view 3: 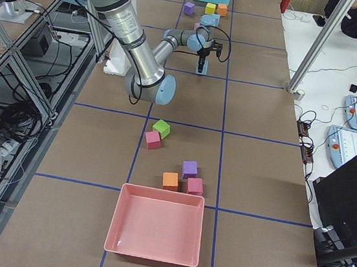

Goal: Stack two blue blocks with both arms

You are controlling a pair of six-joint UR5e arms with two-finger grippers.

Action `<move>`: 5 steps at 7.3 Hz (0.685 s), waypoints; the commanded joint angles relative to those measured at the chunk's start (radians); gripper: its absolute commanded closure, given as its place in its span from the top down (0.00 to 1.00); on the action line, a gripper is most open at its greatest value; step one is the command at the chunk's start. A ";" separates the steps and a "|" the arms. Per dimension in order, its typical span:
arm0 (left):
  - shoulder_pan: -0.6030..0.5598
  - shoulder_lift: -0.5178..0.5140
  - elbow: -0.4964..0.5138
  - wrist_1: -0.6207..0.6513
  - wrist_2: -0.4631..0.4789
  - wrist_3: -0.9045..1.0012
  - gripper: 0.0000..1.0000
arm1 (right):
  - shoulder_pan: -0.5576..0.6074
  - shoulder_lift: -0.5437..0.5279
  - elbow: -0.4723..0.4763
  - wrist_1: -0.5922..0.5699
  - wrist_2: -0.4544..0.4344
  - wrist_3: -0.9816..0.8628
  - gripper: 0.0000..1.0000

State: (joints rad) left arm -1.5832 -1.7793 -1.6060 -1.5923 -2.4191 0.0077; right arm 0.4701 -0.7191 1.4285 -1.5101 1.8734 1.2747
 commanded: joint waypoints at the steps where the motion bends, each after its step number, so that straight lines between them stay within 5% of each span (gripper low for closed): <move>1: 0.000 0.000 0.000 0.001 0.000 0.000 0.98 | -0.002 0.004 -0.014 0.004 -0.007 0.003 0.40; 2: 0.000 0.000 0.000 0.002 0.000 0.000 0.98 | -0.002 0.004 -0.017 0.004 -0.010 0.003 0.42; 4: 0.000 0.000 0.000 0.002 -0.001 -0.002 0.98 | -0.002 0.003 -0.017 0.004 -0.011 -0.004 0.89; 5: 0.011 -0.002 0.000 -0.003 -0.001 -0.030 0.98 | -0.001 0.004 -0.016 0.004 -0.017 -0.008 0.99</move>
State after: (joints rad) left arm -1.5802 -1.7799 -1.6061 -1.5917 -2.4201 -0.0003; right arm 0.4681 -0.7154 1.4119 -1.5064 1.8616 1.2713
